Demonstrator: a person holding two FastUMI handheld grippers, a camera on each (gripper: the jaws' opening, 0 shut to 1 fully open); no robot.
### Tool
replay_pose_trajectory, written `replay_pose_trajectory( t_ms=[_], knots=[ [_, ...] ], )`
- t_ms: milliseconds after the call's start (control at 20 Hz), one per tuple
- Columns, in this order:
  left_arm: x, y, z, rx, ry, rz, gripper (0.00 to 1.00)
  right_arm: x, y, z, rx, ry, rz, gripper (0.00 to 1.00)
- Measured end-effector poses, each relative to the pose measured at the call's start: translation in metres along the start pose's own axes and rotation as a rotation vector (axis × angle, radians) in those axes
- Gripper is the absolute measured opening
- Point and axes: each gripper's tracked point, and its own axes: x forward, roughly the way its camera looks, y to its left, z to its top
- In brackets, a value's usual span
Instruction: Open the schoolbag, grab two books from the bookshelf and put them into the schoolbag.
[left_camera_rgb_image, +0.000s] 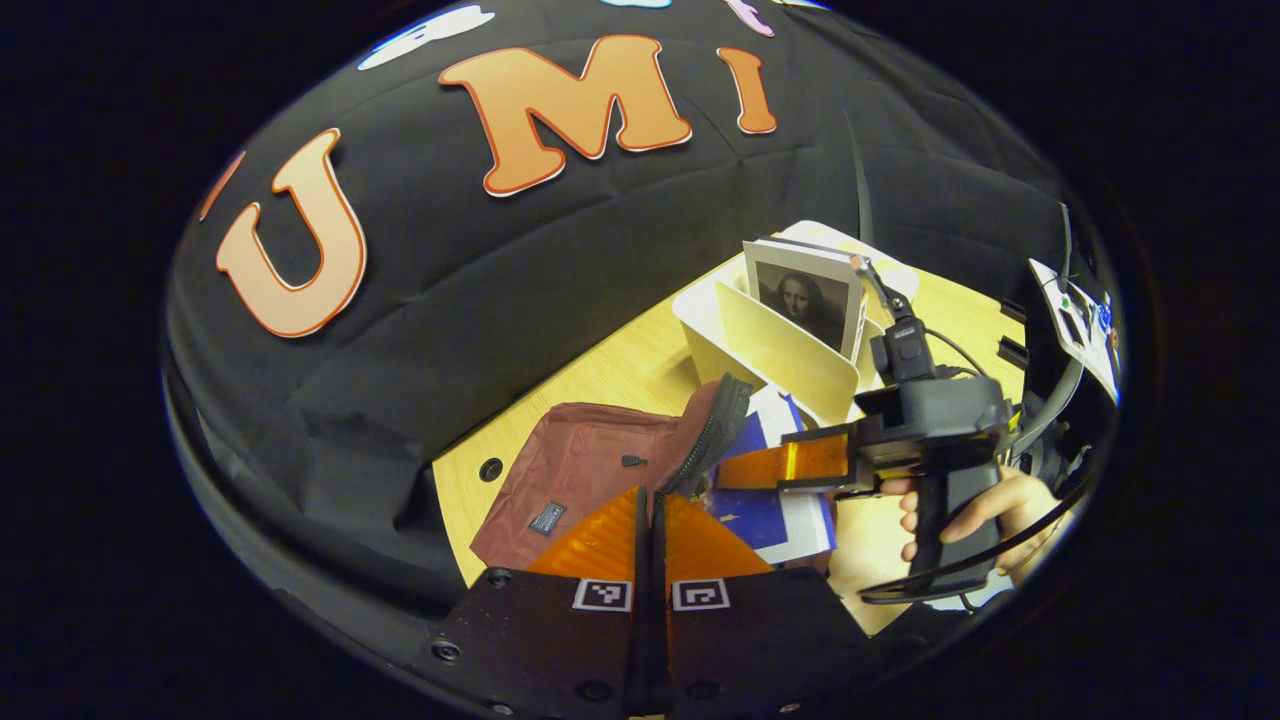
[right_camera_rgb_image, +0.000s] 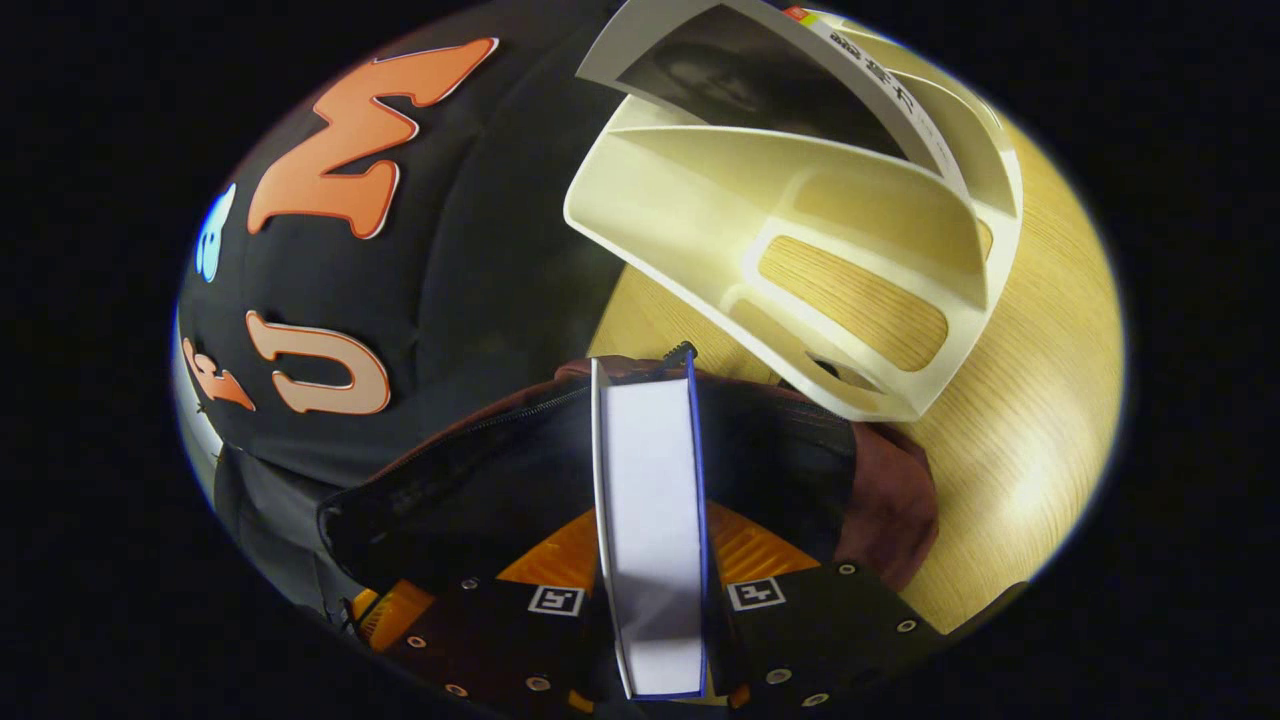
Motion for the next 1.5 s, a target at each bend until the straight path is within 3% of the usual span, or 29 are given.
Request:
replay_pose_trajectory(
  t_ms=[350, 400, 450, 500, 550, 850, 1100, 1300, 1350, 1450, 1500],
  knots=[
    [0.002, 0.008, -0.004, -0.01, 0.012, 0.011, 0.01, 0.01, 0.002, -0.015, -0.008, 0.051, -0.012, 0.42],
    [0.001, 0.01, -0.005, -0.006, 0.013, 0.018, 0.01, 0.014, -0.002, -0.015, -0.008, 0.055, -0.025, 0.65],
    [0.003, 0.009, -0.006, -0.006, 0.014, 0.016, 0.01, 0.01, -0.004, -0.014, -0.004, 0.053, -0.036, 0.56],
    [0.004, 0.007, -0.007, -0.01, 0.015, 0.011, 0.01, 0.01, -0.005, -0.014, -0.005, 0.054, -0.038, 0.83],
    [0.004, 0.006, -0.007, -0.014, 0.011, 0.005, 0.01, 0.007, -0.005, -0.015, -0.01, 0.052, -0.038, 0.94],
    [0.007, 0.018, -0.01, -0.03, 0.012, 0.025, 0.01, -0.019, -0.018, -0.03, -0.078, 0.089, -0.074, 0.98],
    [0.007, 0.02, -0.011, -0.044, 0.004, 0.02, 0.01, -0.066, -0.032, -0.035, -0.105, 0.103, -0.08, 0.98],
    [0.006, 0.019, -0.016, -0.069, -0.003, 0.006, 0.01, -0.117, -0.049, -0.017, -0.126, 0.056, -0.114, 0.97],
    [0.005, 0.019, -0.017, -0.074, -0.005, 0.004, 0.09, -0.13, -0.055, -0.009, -0.141, 0.037, -0.134, 0.97],
    [0.004, 0.016, -0.019, -0.081, -0.007, -0.004, 0.09, -0.157, -0.063, 0.014, -0.178, -0.005, -0.179, 0.97],
    [0.004, 0.014, -0.02, -0.082, -0.007, -0.008, 0.01, -0.17, -0.065, 0.027, -0.203, -0.025, -0.202, 0.97]
  ],
)
